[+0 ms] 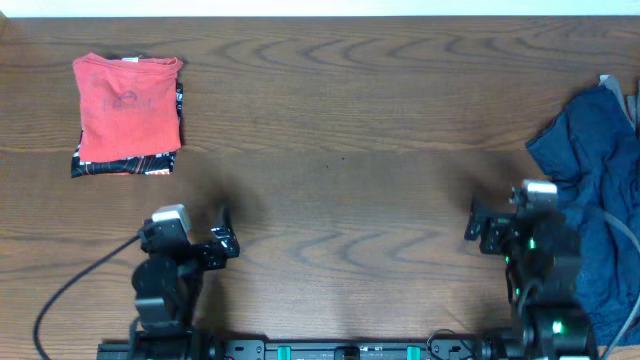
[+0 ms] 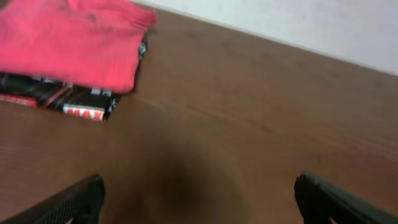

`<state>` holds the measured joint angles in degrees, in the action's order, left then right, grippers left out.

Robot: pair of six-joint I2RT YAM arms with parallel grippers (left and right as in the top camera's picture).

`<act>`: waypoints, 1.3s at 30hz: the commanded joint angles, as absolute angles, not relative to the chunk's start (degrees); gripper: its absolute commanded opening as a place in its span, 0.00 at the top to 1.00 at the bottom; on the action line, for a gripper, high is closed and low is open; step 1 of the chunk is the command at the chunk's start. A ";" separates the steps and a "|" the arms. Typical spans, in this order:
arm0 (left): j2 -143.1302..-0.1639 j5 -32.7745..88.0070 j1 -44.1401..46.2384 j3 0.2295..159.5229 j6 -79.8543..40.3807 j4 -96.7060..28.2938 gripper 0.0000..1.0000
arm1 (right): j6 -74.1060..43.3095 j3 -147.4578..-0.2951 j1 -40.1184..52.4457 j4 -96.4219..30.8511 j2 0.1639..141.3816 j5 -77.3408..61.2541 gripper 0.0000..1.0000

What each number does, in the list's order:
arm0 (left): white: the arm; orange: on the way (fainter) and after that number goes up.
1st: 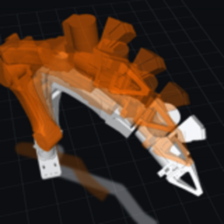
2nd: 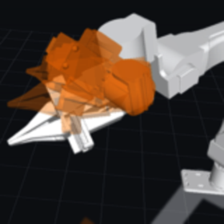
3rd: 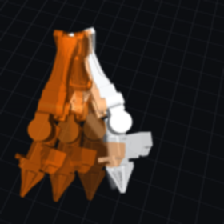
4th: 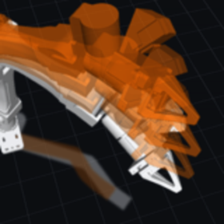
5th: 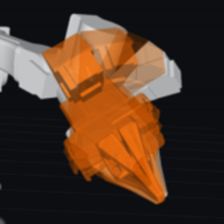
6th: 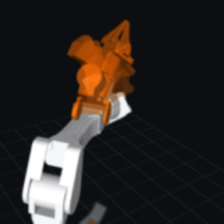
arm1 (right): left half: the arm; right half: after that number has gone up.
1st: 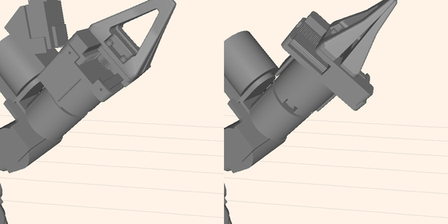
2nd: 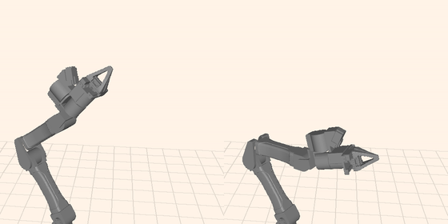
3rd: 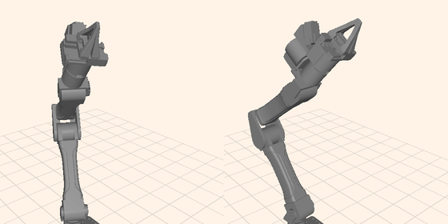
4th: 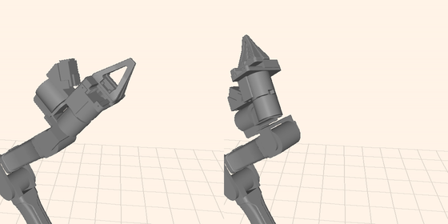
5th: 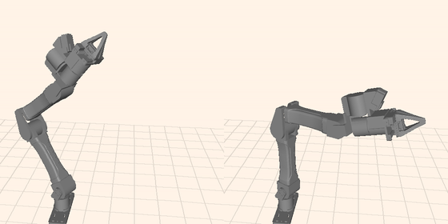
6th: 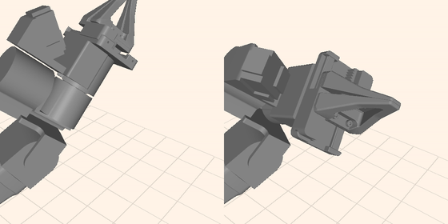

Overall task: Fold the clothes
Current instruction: 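Reach the right gripper into the navy pile and grasp the shorts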

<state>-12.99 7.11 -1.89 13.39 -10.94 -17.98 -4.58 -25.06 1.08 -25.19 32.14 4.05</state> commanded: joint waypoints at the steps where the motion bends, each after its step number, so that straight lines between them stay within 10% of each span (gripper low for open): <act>1: -19.11 7.68 -2.17 22.50 -11.70 -22.52 0.02 | -5.69 -31.66 1.10 -29.19 41.17 4.95 0.01; 12: -39.29 7.73 -2.17 45.34 -11.68 -44.16 0.02 | -10.98 -42.65 -3.53 -34.17 61.89 19.77 0.02; 26: -41.15 8.54 -2.17 45.93 -11.73 -42.54 0.02 | -14.76 -42.63 -18.96 -28.34 80.71 22.46 0.49; 39: -41.15 8.54 -2.17 45.93 -11.73 -41.63 0.02 | -14.79 -42.63 -18.96 -24.14 88.88 22.46 0.54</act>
<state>-41.21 7.79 -1.89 44.93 -10.98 -41.91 -14.06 -42.13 -18.52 -24.73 88.20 21.52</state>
